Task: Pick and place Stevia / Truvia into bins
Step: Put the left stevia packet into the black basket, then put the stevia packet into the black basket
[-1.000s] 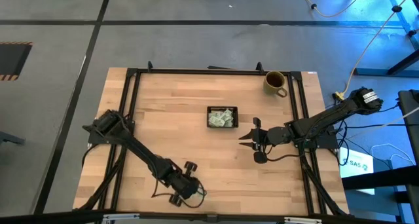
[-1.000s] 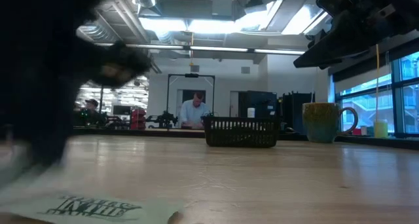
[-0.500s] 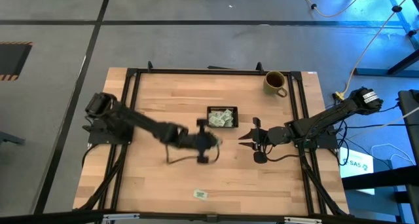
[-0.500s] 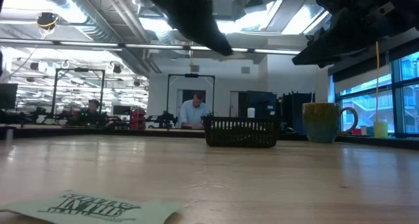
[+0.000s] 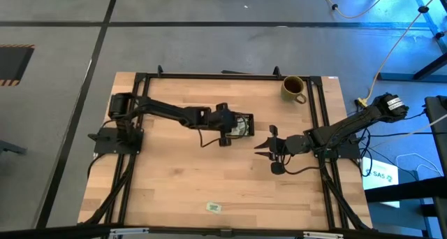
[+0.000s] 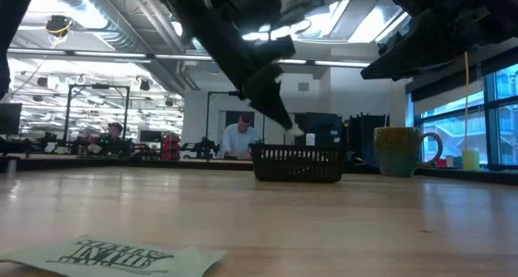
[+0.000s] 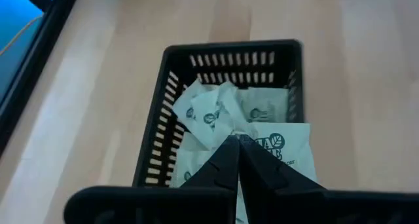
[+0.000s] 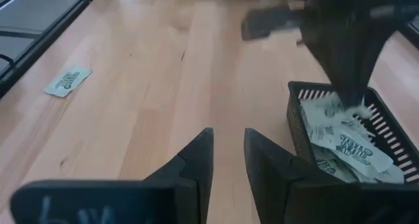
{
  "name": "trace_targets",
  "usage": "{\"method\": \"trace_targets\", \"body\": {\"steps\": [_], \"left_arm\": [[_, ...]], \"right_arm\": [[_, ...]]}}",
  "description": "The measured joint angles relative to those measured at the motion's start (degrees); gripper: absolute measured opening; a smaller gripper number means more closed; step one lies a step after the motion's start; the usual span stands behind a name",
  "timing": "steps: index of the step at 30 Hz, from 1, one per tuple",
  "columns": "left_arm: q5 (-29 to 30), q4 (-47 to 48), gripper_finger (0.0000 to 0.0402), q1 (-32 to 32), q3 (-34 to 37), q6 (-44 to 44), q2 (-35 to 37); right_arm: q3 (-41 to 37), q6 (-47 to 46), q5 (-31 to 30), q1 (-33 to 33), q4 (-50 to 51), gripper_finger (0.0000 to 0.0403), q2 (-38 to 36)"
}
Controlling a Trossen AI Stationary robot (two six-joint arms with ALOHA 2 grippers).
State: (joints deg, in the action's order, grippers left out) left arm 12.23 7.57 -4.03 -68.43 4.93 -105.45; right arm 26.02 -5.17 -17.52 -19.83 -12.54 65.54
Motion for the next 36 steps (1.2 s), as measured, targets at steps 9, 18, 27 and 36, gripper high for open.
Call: {"method": "trace_targets", "body": {"steps": [9,18,27,36], "left_arm": [[0.2,1.0,0.0018,-1.4,0.0,0.4,-1.6],[0.0,3.1,0.0069,-0.7,0.0,1.6,1.4],[-12.3,10.4,0.0064,11.5,-0.1,6.5,6.9],[-11.9,9.7,0.0080,27.2,-0.1,1.6,3.7]], "right_arm": [[0.0,1.2,0.0,0.3,0.0,0.0090,0.0],[0.0,1.2,0.0,0.3,0.0,0.0090,0.0],[0.0,1.0,0.0,0.3,0.7,0.0090,0.0],[0.0,1.1,0.0,0.3,0.6,0.0090,0.0]]}}
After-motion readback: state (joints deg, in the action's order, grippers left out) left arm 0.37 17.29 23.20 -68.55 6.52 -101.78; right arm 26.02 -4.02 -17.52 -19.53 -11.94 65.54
